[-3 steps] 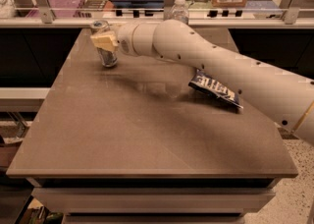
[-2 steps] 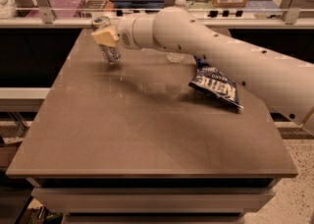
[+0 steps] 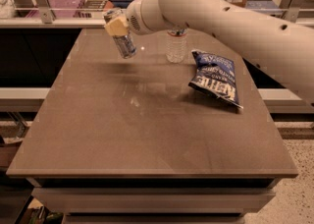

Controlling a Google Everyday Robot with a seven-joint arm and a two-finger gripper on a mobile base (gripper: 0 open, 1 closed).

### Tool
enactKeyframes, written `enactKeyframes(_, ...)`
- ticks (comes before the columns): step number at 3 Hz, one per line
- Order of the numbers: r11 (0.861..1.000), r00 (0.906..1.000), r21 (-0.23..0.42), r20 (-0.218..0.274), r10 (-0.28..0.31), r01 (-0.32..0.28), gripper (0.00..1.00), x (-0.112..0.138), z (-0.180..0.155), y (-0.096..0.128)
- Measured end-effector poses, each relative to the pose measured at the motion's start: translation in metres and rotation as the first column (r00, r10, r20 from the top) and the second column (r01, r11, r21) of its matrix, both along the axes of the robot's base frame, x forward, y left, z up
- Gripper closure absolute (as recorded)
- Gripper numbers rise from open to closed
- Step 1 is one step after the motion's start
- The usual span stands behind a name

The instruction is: Knock redbull can over

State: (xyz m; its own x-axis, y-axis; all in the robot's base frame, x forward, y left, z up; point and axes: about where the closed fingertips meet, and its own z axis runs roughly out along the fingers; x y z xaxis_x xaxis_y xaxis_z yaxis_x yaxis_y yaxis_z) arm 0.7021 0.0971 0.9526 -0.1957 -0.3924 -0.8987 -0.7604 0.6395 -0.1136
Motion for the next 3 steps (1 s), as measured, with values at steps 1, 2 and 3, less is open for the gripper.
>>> enactKeyframes(1,0.997,0.9974,-0.07,-0.053,-0.048,0.044,1.0,-0.008,0.003,-0.018)
enactKeyframes(2,0.989,0.9884,-0.132,-0.123,-0.088,0.072,1.0,-0.022,-0.001,-0.028)
enactKeyframes(3,0.978,0.9741,-0.196,-0.195,-0.114,0.075,1.0,-0.033,-0.011,-0.031)
